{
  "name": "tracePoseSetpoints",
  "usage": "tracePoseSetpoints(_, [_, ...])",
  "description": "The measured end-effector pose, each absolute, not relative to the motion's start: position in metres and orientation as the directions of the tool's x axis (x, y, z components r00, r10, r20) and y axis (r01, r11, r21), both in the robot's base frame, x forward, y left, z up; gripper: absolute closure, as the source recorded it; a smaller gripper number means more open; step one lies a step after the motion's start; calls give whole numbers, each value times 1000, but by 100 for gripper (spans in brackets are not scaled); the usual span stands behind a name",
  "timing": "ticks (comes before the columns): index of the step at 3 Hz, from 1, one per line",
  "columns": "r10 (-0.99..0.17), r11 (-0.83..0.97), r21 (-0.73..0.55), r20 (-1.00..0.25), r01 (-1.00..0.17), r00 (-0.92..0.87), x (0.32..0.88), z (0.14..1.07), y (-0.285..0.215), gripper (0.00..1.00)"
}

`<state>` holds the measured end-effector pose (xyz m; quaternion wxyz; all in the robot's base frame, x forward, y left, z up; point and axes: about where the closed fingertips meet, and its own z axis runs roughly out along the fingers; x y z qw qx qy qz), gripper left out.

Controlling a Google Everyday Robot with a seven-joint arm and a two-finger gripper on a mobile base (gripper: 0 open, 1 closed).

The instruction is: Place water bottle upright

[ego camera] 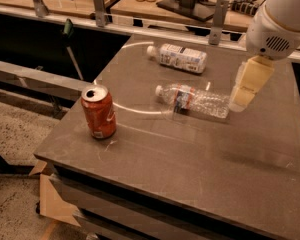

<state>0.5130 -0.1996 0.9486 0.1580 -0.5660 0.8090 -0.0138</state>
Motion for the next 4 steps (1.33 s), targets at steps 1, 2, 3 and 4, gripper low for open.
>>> tracePoseSetpoints(1, [-897,394,-121,-265,-911,-353,548,906,-176,0])
tracePoseSetpoints(2, [-886,403,-57,-276,-913,-374,559,872,-156,0])
tracePoseSetpoints(3, [-881,411,-24,-268,-911,-391,569,843,-136,0])
tracePoseSetpoints(4, [-898,380,-20,-247,-925,-364,571,833,-116,18])
